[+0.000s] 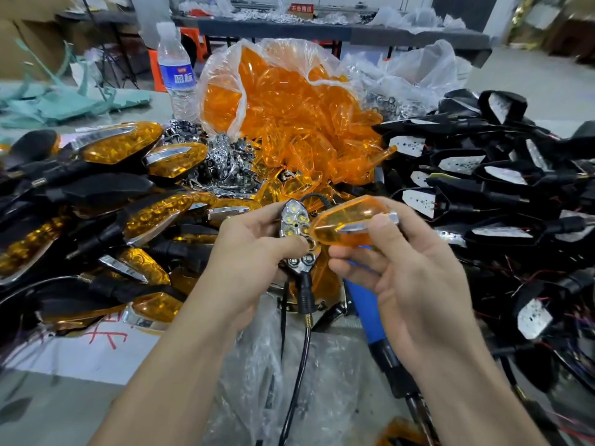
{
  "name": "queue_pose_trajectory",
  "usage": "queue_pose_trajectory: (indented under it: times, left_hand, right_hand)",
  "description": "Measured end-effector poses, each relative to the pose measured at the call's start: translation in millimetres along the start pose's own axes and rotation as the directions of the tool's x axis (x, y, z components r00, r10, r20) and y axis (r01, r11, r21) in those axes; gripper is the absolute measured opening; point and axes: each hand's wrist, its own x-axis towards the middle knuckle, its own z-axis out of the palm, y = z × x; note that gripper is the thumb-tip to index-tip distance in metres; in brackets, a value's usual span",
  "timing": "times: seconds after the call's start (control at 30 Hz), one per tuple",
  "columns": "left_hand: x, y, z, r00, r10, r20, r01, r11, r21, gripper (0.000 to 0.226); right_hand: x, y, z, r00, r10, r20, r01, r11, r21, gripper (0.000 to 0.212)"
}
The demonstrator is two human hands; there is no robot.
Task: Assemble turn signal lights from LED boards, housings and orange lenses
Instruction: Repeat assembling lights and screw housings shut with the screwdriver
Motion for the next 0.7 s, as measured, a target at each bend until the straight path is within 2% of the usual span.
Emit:
queue_pose_trajectory:
  times: [0.07, 0.13, 0.17, 0.23, 0.33, 0.4, 0.5, 0.6, 0.7]
  left_hand:
    - [-3, 1, 5, 1.000, 0.007, 0.023, -0.007, 1.000, 0.019, 0.044]
    - [-5, 3, 7, 0.999, 0.021, 0.028, -0.023, 0.998, 0.065, 0.050]
    - [-5, 3, 7, 0.999, 0.021, 0.029, -0.023, 0.997, 0.074, 0.050]
    - [-4, 2, 6, 0.999, 0.013, 0.030, -0.015, 0.998, 0.056, 0.048]
    - [-5, 3, 5, 1.000, 0.012, 0.017, -0.013, 0.998, 0.056, 0.054]
    - [-6, 3, 6, 0.999, 0.015, 0.040, -0.019, 0.996, 0.083, 0.044]
    - [-5, 2, 5, 0.999, 0.019, 0.047, -0.021, 0.998, 0.052, 0.046]
    - [-3, 0, 2, 0.999, 0.023, 0.048, -0.023, 1.000, -0.002, 0.049]
    - [-2, 0, 0, 0.996, 0.044, 0.078, -0.045, 0.999, 0.006, 0.051]
  right_hand:
    - [-2, 7, 5, 0.998, -0.056, 0.026, 0.058, 0.994, -0.096, 0.033]
    - [-1, 13, 2, 0.984, -0.175, 0.031, 0.174, 0.916, -0.362, 0.018]
    - [-1, 15, -1, 0.973, -0.230, 0.037, 0.216, 0.834, -0.508, 0.019]
    - [0, 17, -6, 0.959, -0.280, 0.049, 0.240, 0.701, -0.672, 0.039]
    - [-2, 21, -4, 0.938, -0.332, 0.104, 0.305, 0.643, -0.703, 0.064]
    - [-2, 22, -3, 0.920, -0.366, 0.142, 0.353, 0.613, -0.707, 0.066]
    - [-1, 20, -2, 0.918, -0.357, 0.172, 0.357, 0.556, -0.750, 0.048]
    - [-1, 19, -3, 0.934, -0.293, 0.206, 0.345, 0.583, -0.736, 0.029]
    - [1, 18, -5, 0.945, -0.269, 0.187, 0.318, 0.625, -0.713, 0.028]
